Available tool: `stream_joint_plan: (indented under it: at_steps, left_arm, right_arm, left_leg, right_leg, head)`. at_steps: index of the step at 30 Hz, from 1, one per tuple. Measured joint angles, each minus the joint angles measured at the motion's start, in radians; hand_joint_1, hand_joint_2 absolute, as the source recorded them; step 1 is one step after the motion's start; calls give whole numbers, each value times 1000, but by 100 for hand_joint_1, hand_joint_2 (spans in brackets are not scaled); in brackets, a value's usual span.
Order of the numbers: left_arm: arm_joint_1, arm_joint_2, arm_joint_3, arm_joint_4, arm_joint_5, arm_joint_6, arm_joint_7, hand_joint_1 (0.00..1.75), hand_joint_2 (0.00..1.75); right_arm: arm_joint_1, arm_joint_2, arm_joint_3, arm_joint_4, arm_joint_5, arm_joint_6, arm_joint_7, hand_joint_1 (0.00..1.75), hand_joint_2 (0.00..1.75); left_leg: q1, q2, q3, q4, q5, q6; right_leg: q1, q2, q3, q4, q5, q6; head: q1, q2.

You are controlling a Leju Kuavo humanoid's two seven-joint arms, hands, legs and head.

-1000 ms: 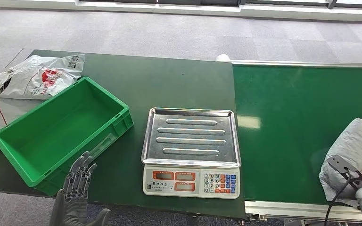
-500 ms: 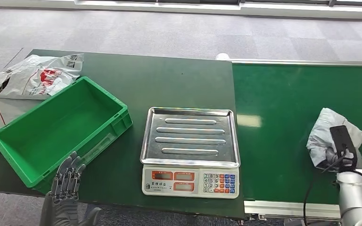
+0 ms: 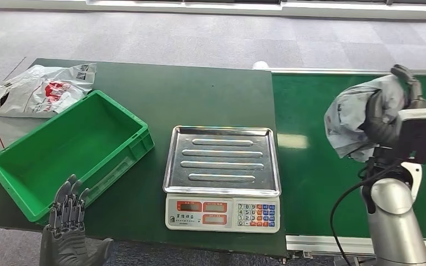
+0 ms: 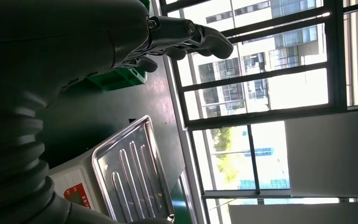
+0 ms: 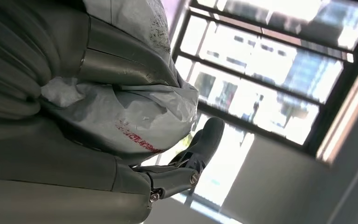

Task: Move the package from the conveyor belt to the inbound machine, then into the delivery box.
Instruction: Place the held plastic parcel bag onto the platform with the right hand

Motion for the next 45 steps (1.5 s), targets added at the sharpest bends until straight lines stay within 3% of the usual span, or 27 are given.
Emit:
stream_joint_plan:
  at_steps: [6, 11, 15, 20, 24, 28, 32, 38, 42, 45]
  left_arm:
    - [-24, 13, -23, 19, -13, -3, -13, 0, 175]
    - [-40, 30, -42, 40, -13, -3, -13, 0, 175]
    - [-51, 45, -53, 58, -11, -3, -12, 0, 175]
    - [-69, 54, -66, 76, -3, -9, 3, 0, 175]
    - [-88, 57, -80, 87, 2, -26, 26, 0, 175]
    - [-109, 60, -93, 99, 10, -46, 44, 0, 175]
    - [-135, 63, -103, 112, 11, -66, 54, 0, 175]
    - [-170, 64, -108, 131, -3, -84, 80, 0, 175]
    - [-187, 60, -108, 139, -43, -79, 101, 0, 175]
    - [-188, 60, -108, 140, -52, -74, 106, 0, 175]
  right_arm:
    - [-37, 57, 263, 1, 158, 158, 184, 175, 175]
    - [-79, 118, 389, 51, 201, 224, 286, 175, 175]
    - [-113, 163, 445, 115, 205, 256, 312, 0, 175]
    - [-124, 218, 466, 166, 215, 254, 317, 0, 175]
    - [-124, 259, 463, 187, 201, 218, 314, 0, 0]
    - [-126, 285, 438, 200, 113, 210, 271, 0, 0]
    - [-129, 302, 423, 211, -11, 261, 224, 0, 0]
    - [-132, 317, 419, 235, -141, 378, 287, 0, 0]
    - [-122, 325, 414, 240, -116, 301, 187, 0, 175]
    - [-119, 327, 412, 238, -103, 275, 161, 0, 175]
  left_leg:
    - [0, -1, 0, 0, 2, -2]
    - [1, -1, -1, 0, 2, -2]
    - [1, -1, -1, 0, 2, -2]
    - [1, -1, -1, 0, 2, -2]
    - [1, -1, -1, 0, 2, -2]
    - [1, -1, -1, 0, 2, -2]
    - [1, -1, -1, 0, 2, -2]
    - [1, -1, 0, 0, 2, -2]
    - [1, -1, 0, 1, 2, -3]
    - [1, -1, 0, 1, 2, -3]
  right_leg:
    - [0, -1, 0, 0, 1, -1]
    - [0, 0, -1, 0, 1, -1]
    - [0, 0, -1, 0, 1, -1]
    - [0, 0, -2, 0, 1, -1]
    - [0, 0, -2, 0, 1, -1]
    - [0, 0, -2, 0, 1, -1]
    - [0, 0, -2, 0, 1, -1]
    - [0, 0, -2, 0, 1, -1]
    - [0, 0, -2, 0, 1, -1]
    - [0, 0, -2, 0, 1, -1]
  head:
    - [0, 0]
    - [0, 0]
    - [0, 0]
    - [0, 0]
    - [0, 0]
    - [0, 0]
    - [0, 0]
    - [0, 0]
    - [0, 0]
    - [0, 0]
